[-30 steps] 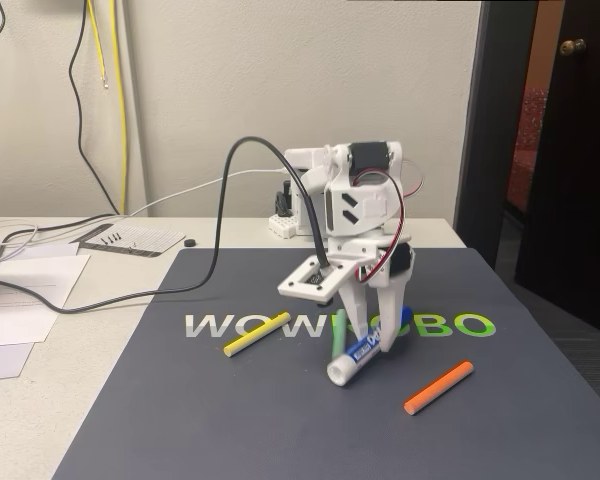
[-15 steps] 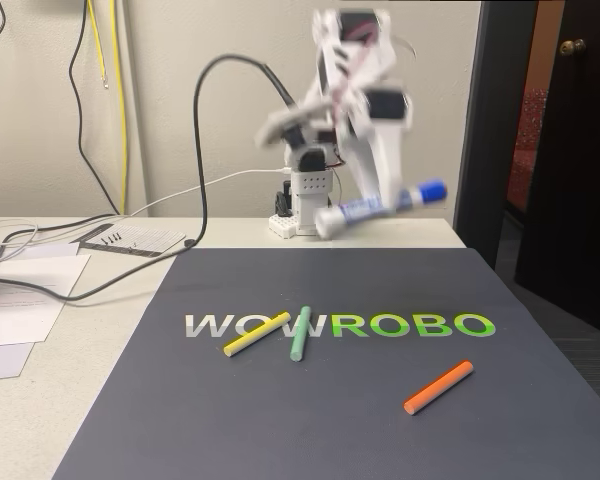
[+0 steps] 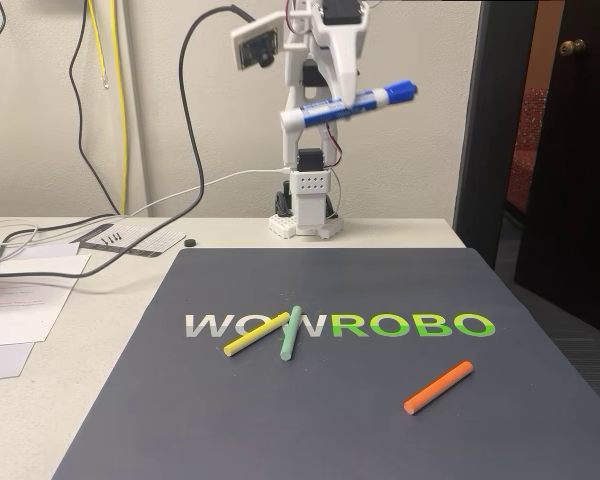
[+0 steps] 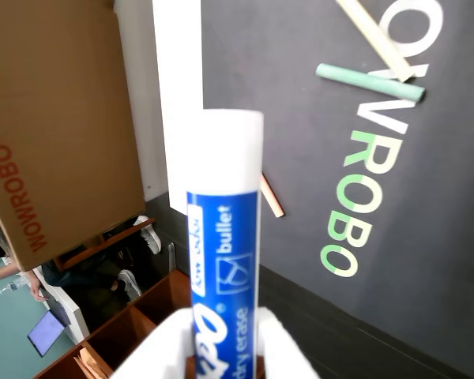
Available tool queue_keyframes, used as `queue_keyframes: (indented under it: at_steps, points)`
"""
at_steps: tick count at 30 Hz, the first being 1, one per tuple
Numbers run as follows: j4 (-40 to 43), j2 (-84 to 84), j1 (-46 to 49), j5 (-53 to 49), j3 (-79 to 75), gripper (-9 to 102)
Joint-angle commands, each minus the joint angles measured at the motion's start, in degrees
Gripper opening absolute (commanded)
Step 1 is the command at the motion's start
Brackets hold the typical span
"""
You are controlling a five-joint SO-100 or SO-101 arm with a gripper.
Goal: Pick up the blue marker.
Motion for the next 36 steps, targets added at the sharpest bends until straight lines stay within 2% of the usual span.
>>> queue_keyframes:
  at_steps: [1, 4, 6, 14, 22, 36]
  points:
    - [1.1, 14.5, 0.5, -0.9, 17.4, 3]
    - [-15.6, 34.2, 0.8, -1.9, 48.1, 5]
    - [-22.6, 42.5, 1.0, -2.5, 62.1, 5]
    - [-37.6, 57.9, 1.6, -4.8, 88.8, 4]
    - [-45.1, 58.9, 2.7, -4.7, 95.2, 5]
    - [-45.5, 60.5, 6.4, -3.4, 95.3, 5]
